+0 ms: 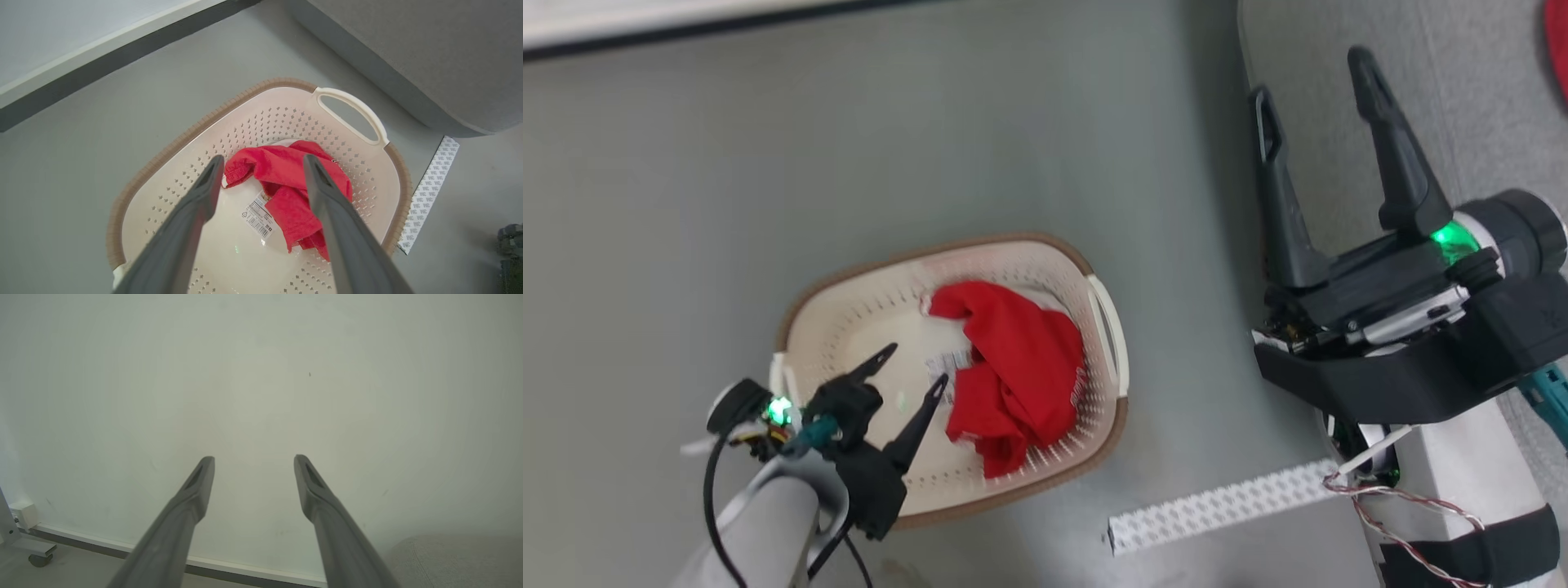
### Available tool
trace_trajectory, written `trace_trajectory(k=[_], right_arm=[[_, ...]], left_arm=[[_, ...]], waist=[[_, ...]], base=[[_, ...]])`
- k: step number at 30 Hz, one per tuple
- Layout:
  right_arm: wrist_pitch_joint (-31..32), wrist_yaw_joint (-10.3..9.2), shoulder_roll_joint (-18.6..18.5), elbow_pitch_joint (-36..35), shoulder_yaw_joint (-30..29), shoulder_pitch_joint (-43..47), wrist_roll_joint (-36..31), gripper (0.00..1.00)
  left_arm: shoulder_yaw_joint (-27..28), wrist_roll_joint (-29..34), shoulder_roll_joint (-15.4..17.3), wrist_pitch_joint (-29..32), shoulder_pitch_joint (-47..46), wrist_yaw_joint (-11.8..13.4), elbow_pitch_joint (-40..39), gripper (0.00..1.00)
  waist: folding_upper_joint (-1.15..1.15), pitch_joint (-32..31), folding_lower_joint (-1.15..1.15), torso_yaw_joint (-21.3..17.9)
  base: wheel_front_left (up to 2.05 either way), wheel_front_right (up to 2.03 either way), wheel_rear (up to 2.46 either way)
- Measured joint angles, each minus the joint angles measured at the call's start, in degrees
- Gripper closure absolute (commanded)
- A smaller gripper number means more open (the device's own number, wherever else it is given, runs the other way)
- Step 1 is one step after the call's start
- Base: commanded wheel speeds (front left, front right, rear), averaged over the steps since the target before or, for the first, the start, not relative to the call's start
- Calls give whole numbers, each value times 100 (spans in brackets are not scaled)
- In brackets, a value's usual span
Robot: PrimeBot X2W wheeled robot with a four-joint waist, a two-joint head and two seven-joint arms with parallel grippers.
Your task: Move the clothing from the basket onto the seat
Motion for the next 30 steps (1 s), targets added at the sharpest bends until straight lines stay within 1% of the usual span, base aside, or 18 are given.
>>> trace_trajectory(k=[4,7,9,13,19,24,30], right_arm=[[1,0,162,-77,-34,-169,-36,0],[0,0,278,-149,-14,-279,-43,0],[1,0,355,-199,4,-348,-56,0],[1,0,464,-218,23,-469,-83,0],[0,0,576,-234,23,-578,-54,0],[0,0,623,-287,12,-612,-21,0],[1,0,645,-344,12,-700,22,0]], left_arm=[[-580,-483,9,2,-489,0,442,0],[-998,-794,88,130,-851,0,738,0],[-1169,-1001,112,313,-1072,0,965,0],[-1270,-1486,103,577,-1453,0,1336,0],[-1619,-1814,102,761,-1967,0,1616,0],[-1830,-1875,156,832,-2297,0,1929,0],[-1931,-1872,132,705,-2542,0,2297,0]], waist=[[0,376,0,-160],[0,640,0,-297],[0,814,0,-390],[0,1153,0,-570],[0,1622,-1,-811],[-1,1946,-1,-972],[0,2237,-1,-1125]], base=[[0,0,0],[0,0,0],[0,0,0],[0,0,0],[0,0,0],[0,0,0],[0,0,0]])
